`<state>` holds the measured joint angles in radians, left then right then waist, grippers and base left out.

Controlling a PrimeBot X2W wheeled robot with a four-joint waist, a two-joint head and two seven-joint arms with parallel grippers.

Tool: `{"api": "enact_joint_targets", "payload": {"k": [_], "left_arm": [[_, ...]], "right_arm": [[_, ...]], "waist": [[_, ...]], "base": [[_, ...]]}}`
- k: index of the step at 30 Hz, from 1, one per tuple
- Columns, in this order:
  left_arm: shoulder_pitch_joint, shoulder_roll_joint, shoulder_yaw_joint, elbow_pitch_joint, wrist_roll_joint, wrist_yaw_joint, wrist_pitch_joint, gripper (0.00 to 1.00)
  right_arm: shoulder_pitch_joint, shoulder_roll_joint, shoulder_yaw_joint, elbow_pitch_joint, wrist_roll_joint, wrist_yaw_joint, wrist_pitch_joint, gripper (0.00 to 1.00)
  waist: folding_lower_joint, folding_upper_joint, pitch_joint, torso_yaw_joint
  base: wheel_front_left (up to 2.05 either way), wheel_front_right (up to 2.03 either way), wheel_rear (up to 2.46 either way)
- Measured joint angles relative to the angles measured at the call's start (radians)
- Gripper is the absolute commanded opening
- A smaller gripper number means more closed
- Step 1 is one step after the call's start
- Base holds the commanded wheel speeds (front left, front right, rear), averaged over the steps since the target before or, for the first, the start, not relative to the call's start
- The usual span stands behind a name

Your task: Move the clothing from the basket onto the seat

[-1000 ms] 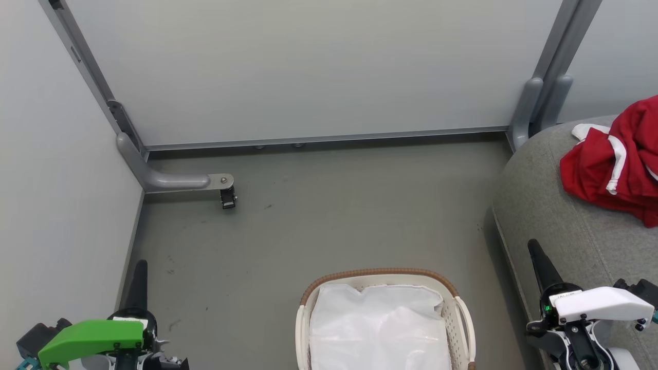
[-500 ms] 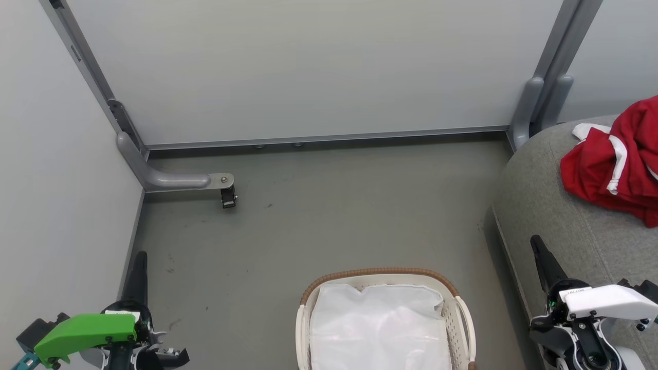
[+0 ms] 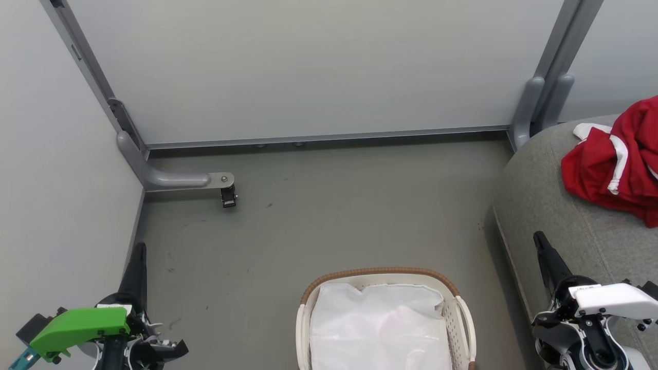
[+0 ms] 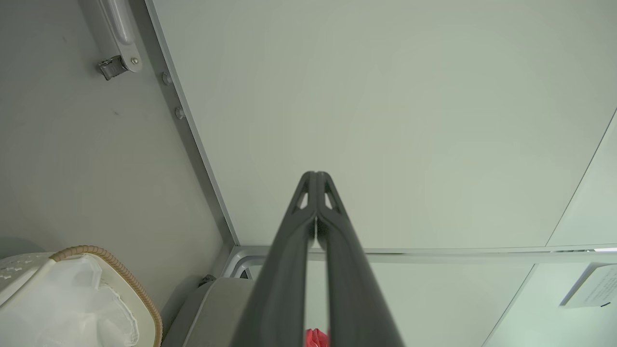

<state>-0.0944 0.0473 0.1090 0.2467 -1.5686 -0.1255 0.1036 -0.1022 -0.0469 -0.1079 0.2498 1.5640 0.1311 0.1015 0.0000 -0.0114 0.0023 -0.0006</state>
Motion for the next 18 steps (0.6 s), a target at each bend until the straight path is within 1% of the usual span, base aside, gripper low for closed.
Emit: {"api": "enact_joint_targets", "payload": {"k": [7, 18], "left_arm": [[-0.009, 0.0, 0.004, 0.0, -0.042, -0.002, 0.01, 0.0], [-0.01, 0.0, 0.005, 0.0, -0.043, -0.003, 0.01, 0.0]], "right_arm": [[-0.001, 0.0, -0.006, -0.003, 0.046, 0.0, 0.013, 0.0], [-0.002, 0.0, -0.006, -0.004, 0.047, 0.0, 0.013, 0.0]], "waist": [[0.0, 0.0, 0.001, 0.001], [0.0, 0.0, 0.001, 0.001]], "base": [[0.0, 0.0, 0.0], [0.0, 0.0, 0.0]]}}
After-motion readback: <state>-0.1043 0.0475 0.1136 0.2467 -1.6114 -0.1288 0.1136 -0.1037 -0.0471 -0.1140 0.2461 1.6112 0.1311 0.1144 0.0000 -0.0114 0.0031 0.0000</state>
